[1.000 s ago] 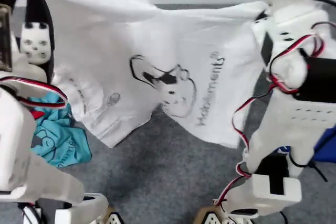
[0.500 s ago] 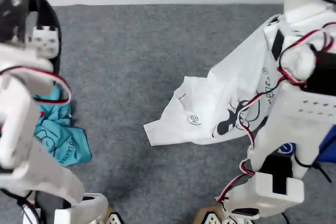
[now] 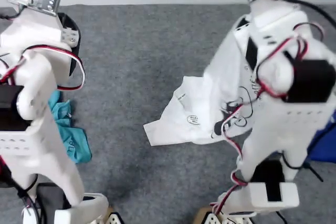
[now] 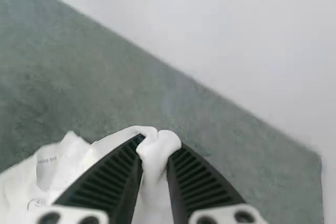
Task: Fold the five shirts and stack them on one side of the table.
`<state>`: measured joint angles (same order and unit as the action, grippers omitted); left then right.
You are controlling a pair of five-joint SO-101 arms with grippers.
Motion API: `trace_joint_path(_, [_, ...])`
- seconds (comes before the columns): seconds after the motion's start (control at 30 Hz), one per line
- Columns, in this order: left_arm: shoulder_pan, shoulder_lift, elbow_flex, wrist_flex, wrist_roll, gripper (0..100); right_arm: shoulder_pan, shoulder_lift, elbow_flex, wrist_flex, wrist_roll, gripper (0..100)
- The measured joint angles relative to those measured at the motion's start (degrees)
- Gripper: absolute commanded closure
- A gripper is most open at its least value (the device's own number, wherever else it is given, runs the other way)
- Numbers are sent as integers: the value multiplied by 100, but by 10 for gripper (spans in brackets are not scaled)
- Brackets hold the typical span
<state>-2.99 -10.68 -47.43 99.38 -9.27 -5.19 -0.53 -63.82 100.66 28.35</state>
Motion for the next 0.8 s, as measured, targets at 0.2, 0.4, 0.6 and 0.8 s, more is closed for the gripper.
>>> trace_joint_path(0.2, [-352,-571,0,0,0,995,-431,-563,-782,-149,413,988])
trace_joint_path(0.4, [-1319,-853,0,0,0,995,-440,-932,-976,-721,914,988])
trace_joint_path(0.6, [-1609,-853,0,0,0,995,-1020,-976,-976,-1213,1152,988])
trace_joint_path(0.8, [-1609,-853,0,0,0,995,-1407,-756,-141,-1565,1301,988])
